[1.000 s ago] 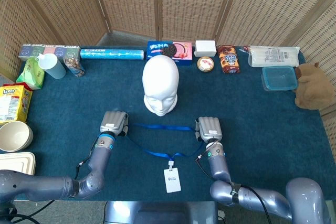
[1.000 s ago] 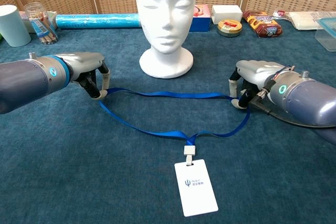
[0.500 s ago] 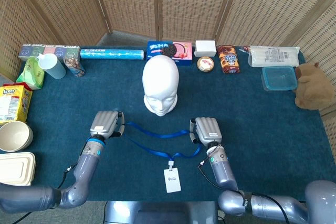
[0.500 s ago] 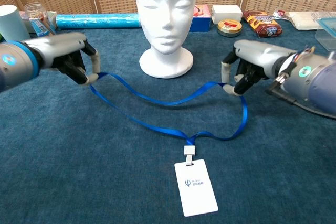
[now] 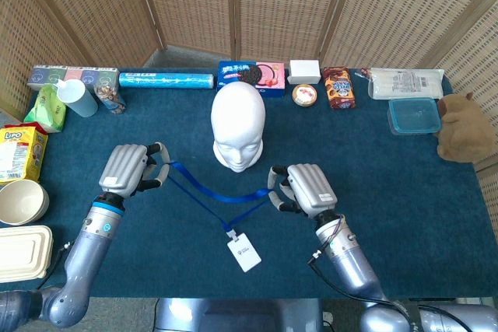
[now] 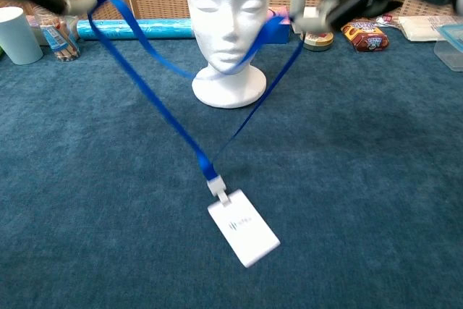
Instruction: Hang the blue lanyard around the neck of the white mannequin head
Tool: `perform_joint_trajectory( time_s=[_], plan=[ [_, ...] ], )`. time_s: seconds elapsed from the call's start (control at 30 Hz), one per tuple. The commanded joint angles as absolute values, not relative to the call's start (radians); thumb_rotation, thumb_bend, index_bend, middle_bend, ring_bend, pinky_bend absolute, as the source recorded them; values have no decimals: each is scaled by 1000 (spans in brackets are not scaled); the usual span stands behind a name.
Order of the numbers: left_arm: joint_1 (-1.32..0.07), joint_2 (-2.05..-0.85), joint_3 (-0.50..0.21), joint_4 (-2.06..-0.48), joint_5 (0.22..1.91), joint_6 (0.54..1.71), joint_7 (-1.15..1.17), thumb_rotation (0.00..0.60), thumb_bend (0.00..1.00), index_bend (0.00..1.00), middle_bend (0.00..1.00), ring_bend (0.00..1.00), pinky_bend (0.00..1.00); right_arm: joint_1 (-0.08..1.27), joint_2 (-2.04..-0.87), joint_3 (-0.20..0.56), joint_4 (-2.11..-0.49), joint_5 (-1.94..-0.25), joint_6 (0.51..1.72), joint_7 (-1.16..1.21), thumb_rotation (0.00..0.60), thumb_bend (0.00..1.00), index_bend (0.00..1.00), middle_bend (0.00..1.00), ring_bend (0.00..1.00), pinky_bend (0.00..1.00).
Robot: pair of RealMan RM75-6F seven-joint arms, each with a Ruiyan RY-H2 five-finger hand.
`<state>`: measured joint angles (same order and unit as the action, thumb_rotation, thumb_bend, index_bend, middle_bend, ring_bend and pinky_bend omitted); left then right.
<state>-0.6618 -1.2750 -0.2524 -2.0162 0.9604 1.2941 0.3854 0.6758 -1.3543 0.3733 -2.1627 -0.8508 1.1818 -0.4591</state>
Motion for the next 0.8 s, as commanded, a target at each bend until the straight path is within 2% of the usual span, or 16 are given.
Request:
perform_joint_trajectory(
  time_s=[0.03,0.23,0.4,0.57,0.8],
  plan=[
    [-639,-1231,-293,-2064,1017,1330,343,565,458,554,972,1000,1000,662,-1271,426,-2227,-877,1146,-377,600,501,639,989,1000,1000],
    [-644,-1189,-349,-2102,1035,1351,334,567,457,555,972,1000,1000,663,-1173,494,-2260,-871,1113,-258,600,501,641,989,1000,1000],
    [-657,-1166,-380,-2116,1005,1347,348,567,456,556,972,1000,1000,675,-1143,522,-2243,-856,1093,-197,600,501,642,992,1000,1000],
    [-692,-1150,-427,-2104,920,1314,351,567,456,556,972,1000,1000,720,-1125,562,-2183,-813,1064,-149,600,501,643,992,1000,1000],
    [-749,-1189,-458,-2029,843,1287,358,565,456,558,972,1000,1000,809,-1126,591,-2076,-711,1030,-138,600,501,646,994,1000,1000]
  ],
)
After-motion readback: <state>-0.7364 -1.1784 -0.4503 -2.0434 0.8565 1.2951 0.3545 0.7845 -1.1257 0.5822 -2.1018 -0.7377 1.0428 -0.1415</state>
